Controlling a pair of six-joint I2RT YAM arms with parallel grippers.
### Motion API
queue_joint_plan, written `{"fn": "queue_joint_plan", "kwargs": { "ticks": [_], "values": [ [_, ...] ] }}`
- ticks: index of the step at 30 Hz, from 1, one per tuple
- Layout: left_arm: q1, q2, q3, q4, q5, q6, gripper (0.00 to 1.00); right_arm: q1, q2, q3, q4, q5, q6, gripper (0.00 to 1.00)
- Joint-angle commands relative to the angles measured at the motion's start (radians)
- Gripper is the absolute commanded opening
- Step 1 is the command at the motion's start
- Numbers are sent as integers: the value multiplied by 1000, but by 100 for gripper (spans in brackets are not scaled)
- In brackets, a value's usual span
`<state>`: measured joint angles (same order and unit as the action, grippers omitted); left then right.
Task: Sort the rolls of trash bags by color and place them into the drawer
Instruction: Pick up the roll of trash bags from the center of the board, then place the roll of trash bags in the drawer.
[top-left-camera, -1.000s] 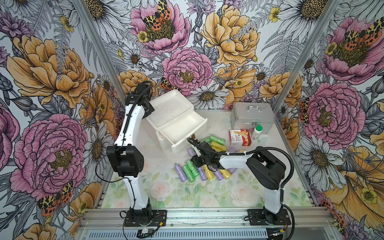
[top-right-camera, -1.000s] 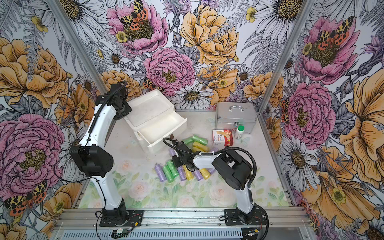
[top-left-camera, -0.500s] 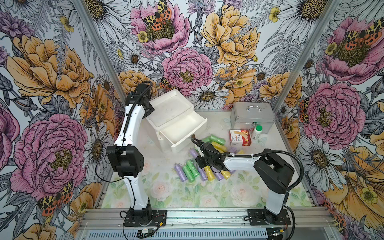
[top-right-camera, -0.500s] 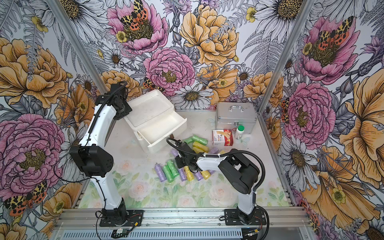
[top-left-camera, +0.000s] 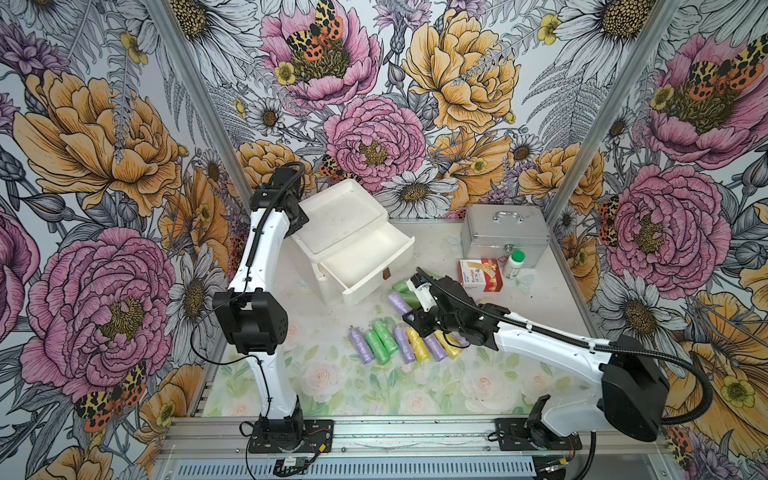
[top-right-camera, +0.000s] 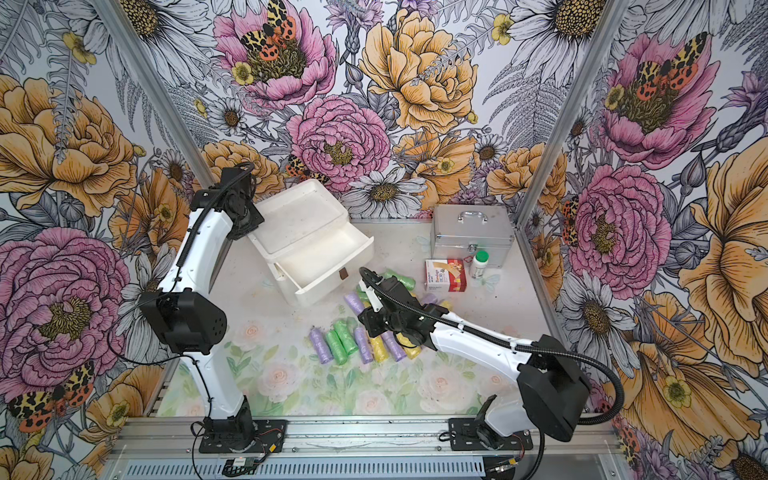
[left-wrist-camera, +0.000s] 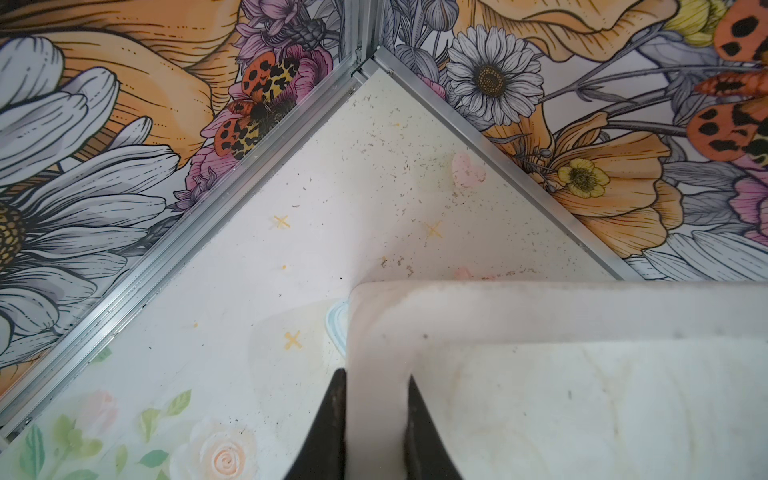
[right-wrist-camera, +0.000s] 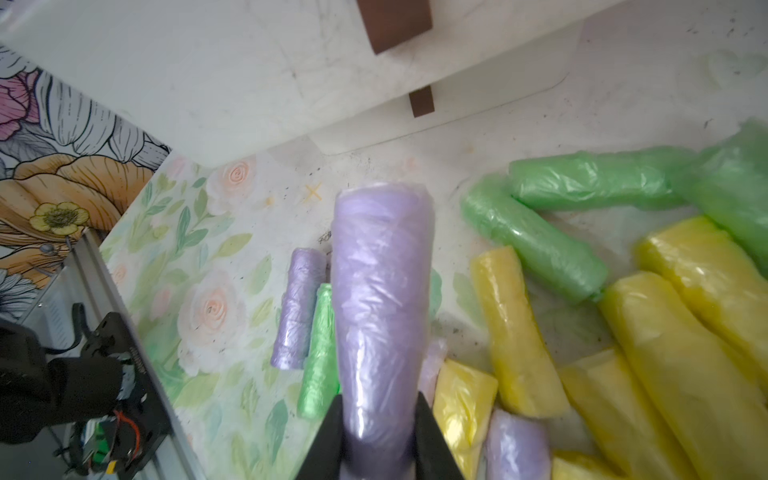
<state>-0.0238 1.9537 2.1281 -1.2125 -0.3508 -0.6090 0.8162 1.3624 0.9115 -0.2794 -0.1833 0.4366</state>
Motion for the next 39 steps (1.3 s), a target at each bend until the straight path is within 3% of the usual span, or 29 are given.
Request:
{"fn": "queue_joint_plan", "kwargs": {
  "ticks": [1,8,17,25,32,39],
  "values": [
    [-25,24,-32,59,131,-45,0,-17,-104,7,-99,-97,52,24],
    [-37,28,-21,59,134,-51,0,-64,-183,138,-104,-112,244,24],
    [-46,16,-30,59,134,-71,0,-74,9,402,55,17,582,25],
    [-54,17,-18,60,134,-77,0,-72,150,361,368,141,1004,25],
    [-57,26,-11,61,171,-78,0,-28,249,438,385,292,1123,28],
    [-64,36,-6,61,182,-84,0,55,370,539,395,361,1176,31]
  ]
}}
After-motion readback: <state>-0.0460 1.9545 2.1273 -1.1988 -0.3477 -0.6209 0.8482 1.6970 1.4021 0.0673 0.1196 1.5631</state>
